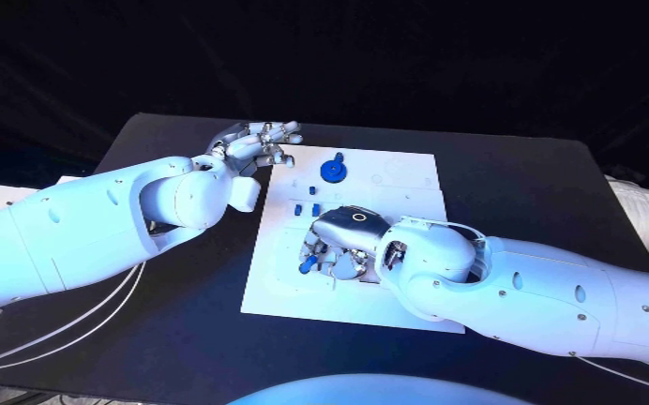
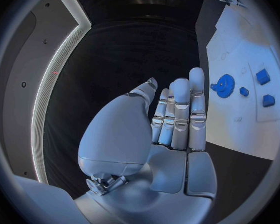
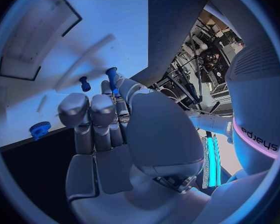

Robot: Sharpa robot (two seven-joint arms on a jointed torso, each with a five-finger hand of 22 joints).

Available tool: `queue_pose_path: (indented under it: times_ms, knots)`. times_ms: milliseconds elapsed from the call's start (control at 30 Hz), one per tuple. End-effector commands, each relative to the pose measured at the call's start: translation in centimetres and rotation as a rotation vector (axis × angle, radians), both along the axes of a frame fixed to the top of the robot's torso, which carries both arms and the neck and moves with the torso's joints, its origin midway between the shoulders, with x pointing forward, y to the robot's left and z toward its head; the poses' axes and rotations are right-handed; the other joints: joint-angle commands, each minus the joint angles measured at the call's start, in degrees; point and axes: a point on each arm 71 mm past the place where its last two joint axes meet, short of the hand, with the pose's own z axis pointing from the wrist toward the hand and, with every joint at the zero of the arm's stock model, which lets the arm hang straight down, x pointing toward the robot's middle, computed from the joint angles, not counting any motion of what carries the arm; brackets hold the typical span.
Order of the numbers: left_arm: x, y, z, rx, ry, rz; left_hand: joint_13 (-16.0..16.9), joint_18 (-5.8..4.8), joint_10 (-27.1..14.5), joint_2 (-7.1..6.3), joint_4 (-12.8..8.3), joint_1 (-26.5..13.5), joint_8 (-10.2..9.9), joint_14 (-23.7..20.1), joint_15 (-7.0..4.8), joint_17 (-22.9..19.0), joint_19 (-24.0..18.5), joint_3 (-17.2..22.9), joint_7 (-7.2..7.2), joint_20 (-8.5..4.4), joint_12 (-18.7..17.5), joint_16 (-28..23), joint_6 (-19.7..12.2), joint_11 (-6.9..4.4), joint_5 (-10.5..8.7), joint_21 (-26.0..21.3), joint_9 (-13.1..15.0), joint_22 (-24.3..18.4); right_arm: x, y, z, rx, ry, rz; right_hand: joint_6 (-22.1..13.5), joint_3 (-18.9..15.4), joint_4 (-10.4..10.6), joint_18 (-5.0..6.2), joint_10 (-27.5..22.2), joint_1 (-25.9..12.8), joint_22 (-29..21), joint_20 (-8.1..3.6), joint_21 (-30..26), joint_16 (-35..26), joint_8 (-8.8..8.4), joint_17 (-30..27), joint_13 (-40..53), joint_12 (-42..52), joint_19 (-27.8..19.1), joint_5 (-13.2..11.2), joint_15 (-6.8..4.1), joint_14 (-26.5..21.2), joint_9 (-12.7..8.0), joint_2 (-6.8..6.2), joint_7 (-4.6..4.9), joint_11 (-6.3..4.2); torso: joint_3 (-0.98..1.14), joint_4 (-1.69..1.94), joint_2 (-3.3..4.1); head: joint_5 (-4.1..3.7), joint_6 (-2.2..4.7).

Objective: Assemble the parts on the task board

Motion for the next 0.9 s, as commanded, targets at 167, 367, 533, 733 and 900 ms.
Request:
queue_pose_path:
  times_ms: [167,367,533,733,900]
  knots:
    - [-0.1,-0.2,0.1,-0.008,-0.007,-0.019,0.06,0.60,-0.55,0.30,-0.04,0.22,0.33,-0.37,0.00,-0.05,0.08,-0.26,0.05,0.10,0.20,-0.37,-0.47,-0.03,0.11,-0.13,-0.09,-0.05,-0.3,0.4,-0.4,-0.064,-0.013,0.012,0.17,0.32,-0.17,-0.80,1.83,-0.59,-0.13,0.06,0.02,0.02,0.24,-0.35,0.06,0.11,-0.34,0.29,-0.25,1.00,0.10,0.22,0.18,-1.25,-0.01,-0.07,0.01,0.03,-0.05]
    - [-0.1,-0.3,0.1,-0.009,-0.007,-0.021,0.06,0.60,-0.55,0.30,-0.04,0.22,0.33,-0.37,0.00,-0.05,0.08,-0.26,0.05,0.10,0.20,-0.37,-0.47,-0.03,0.11,-0.13,-0.09,-0.05,-0.4,1.0,-0.4,-0.081,-0.034,0.004,-2.01,-0.21,0.32,-0.60,-0.04,-2.79,-1.37,0.44,-0.65,-0.95,-0.96,-1.71,-0.16,-1.31,-1.30,0.96,0.29,0.46,-0.32,-1.11,0.85,-0.55,-0.03,0.04,-0.05,-0.11,-0.09]
    - [-0.1,-0.3,0.1,-0.008,-0.005,-0.022,0.07,0.60,-0.58,0.33,-0.03,0.24,0.35,-0.39,0.00,-0.08,0.09,-0.29,0.05,0.10,0.23,-0.37,-0.48,-0.03,0.11,-0.15,-0.09,-0.07,-0.3,1.1,-0.3,-0.069,-0.049,-0.011,-6.17,-1.39,0.85,-0.13,-5.83,-5.11,-3.88,1.45,-2.15,-3.23,-1.38,-4.56,-0.28,-1.55,-2.85,2.49,1.32,-0.48,-1.28,-3.52,1.45,0.65,-0.03,-0.02,-0.02,-0.03,-0.11]
    - [-0.1,-0.4,0.1,-0.009,-0.003,-0.026,0.07,0.60,-0.62,0.38,-0.02,0.27,0.38,-0.42,0.01,-0.12,0.09,-0.34,0.05,0.11,0.28,-0.38,-0.50,-0.03,0.12,-0.19,-0.09,-0.09,-0.4,1.2,-0.2,-0.044,-0.059,-0.011,-8.02,-2.94,0.71,0.23,-8.55,-5.80,-5.72,1.71,-3.35,-4.63,-1.29,-6.28,-0.16,-1.08,-3.90,3.18,1.44,-0.93,-1.63,-4.29,1.14,0.84,-0.01,-0.02,-0.01,-0.04,-0.12]
    - [-0.1,-0.4,0.1,-0.009,-0.003,-0.026,0.07,0.60,-0.62,0.38,-0.02,0.27,0.38,-0.42,0.01,-0.12,0.09,-0.34,0.05,0.11,0.28,-0.38,-0.50,-0.03,0.12,-0.19,-0.09,-0.09,-0.5,1.0,0.1,0.006,-0.072,-0.016,-9.11,-4.17,0.55,0.50,-10.13,-5.96,-7.26,1.76,-4.38,-5.17,-1.26,-6.97,-0.16,-0.81,-4.69,3.53,1.60,-1.03,-1.75,-4.34,1.04,1.01,0.03,-0.04,-0.01,-0.08,-0.11]
